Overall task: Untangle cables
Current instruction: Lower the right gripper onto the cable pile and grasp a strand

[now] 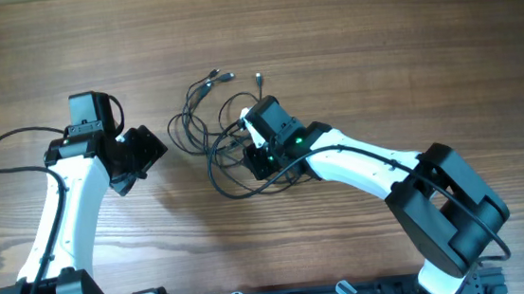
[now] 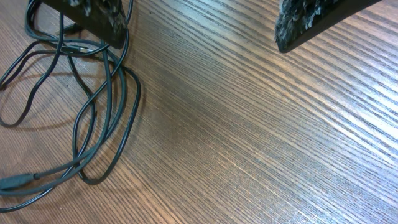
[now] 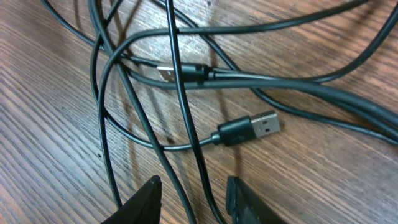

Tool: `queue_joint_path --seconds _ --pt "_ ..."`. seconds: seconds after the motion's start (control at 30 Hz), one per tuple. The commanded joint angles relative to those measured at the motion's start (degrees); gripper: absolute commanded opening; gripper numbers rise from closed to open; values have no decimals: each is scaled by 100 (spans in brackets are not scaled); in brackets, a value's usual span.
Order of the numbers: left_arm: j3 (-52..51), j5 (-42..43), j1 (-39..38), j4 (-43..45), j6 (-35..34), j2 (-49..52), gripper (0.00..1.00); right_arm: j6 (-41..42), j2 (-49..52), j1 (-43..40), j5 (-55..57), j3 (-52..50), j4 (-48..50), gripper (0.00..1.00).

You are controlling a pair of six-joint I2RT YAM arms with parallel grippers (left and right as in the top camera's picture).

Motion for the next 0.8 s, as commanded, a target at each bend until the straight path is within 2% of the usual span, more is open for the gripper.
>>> queue_joint_path --seconds 0.0,0.2,0.6,0.77 --pt "22 -76 17 -22 -33 13 79 177 151 2 122 -125 131 36" --pt "22 -76 17 -22 -33 13 79 190 151 2 151 -138 138 33" --pt "22 -76 17 -28 -33 13 79 365 337 2 195 -138 197 33" --pt "22 -76 17 -44 -15 13 79 367 339 2 192 -138 208 29"
